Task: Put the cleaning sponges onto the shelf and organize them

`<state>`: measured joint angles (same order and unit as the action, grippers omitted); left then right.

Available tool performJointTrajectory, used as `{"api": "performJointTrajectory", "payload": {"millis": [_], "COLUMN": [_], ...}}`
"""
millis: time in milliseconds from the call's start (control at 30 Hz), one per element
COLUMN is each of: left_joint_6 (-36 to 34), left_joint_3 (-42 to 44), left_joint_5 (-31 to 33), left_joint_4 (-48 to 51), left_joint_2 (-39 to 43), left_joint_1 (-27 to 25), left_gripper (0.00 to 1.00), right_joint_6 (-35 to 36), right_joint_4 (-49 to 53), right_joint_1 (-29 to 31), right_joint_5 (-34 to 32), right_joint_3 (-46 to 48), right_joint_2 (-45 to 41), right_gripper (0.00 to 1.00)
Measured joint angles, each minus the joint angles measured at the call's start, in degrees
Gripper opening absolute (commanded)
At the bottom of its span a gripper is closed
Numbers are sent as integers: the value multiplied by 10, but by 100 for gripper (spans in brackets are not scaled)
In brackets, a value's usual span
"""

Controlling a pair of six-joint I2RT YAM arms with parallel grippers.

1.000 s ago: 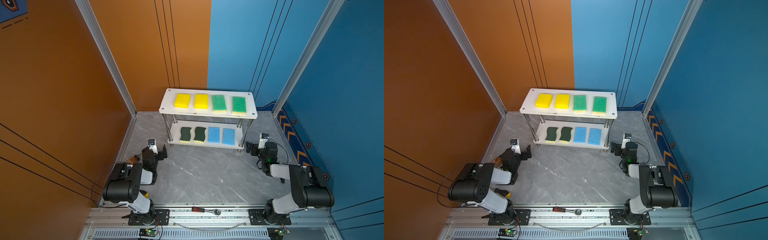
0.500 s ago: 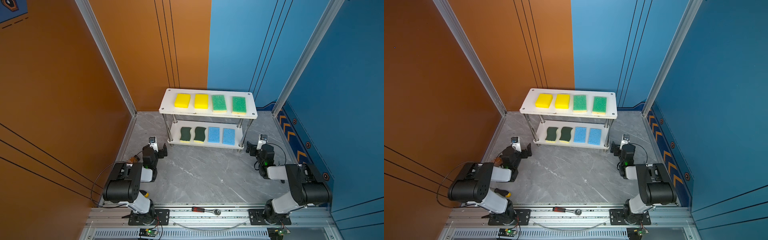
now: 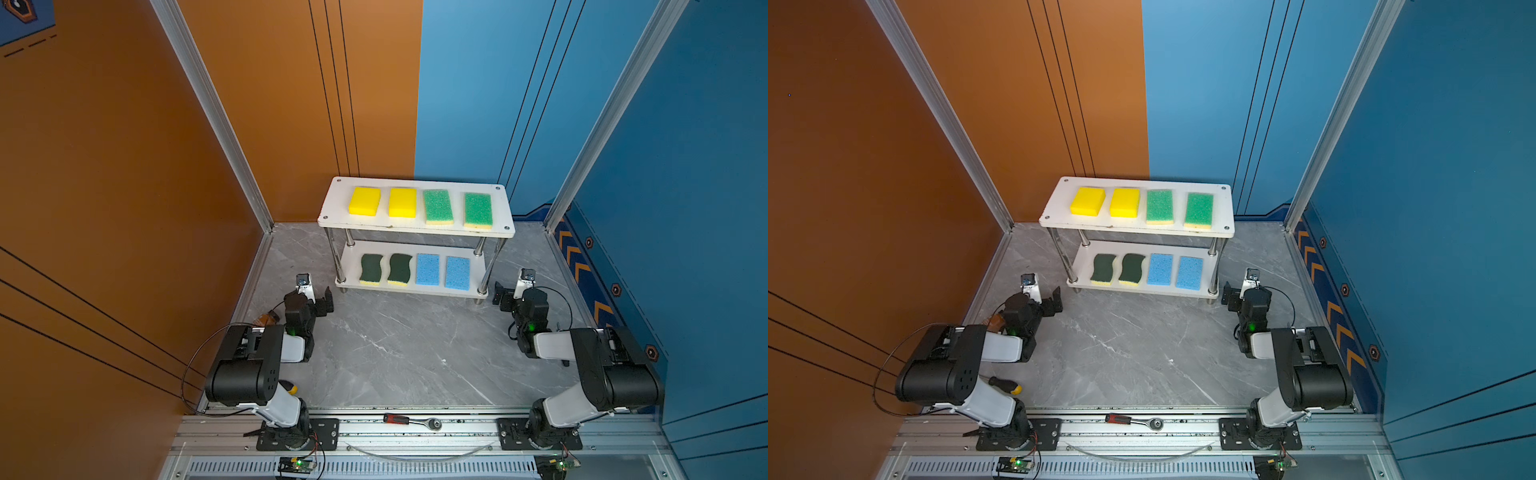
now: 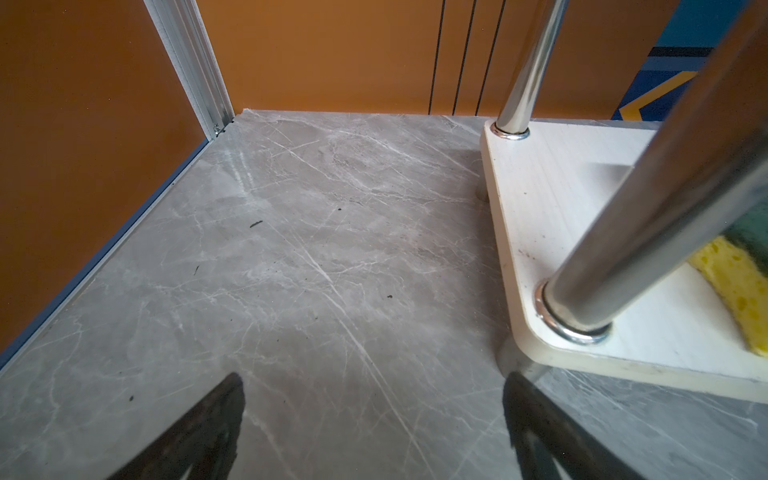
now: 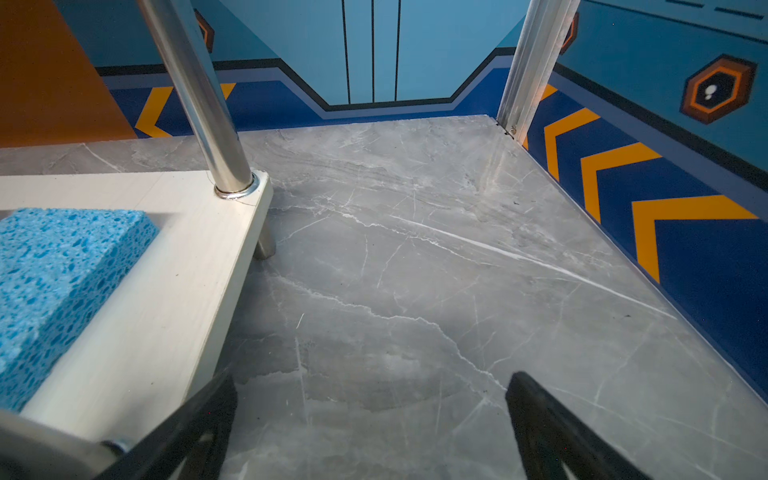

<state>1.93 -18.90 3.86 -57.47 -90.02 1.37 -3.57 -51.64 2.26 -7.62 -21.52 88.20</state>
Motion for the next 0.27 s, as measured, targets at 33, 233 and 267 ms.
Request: {"api": "performJointTrajectory", "payload": {"millis": [33, 233, 267], "left_joint_6": [0, -9, -9], "left_joint_3": [0, -11, -14], "left_joint_5": [3, 0, -1], "left_joint_4": [0, 23, 26], "left_joint_2": [0, 0, 0], "left_joint_1": [-2, -10, -10], "left_gripper": [98, 98, 98], "right_joint_6": [0, 0, 0], "right_joint_4": [0, 0, 0], "right_joint_1": [0, -1, -1], "right_joint_5": [0, 0, 0], "right_joint_3": [0, 0, 0], "right_joint_2": [0, 0, 0], "right_gripper": [100, 100, 100]}}
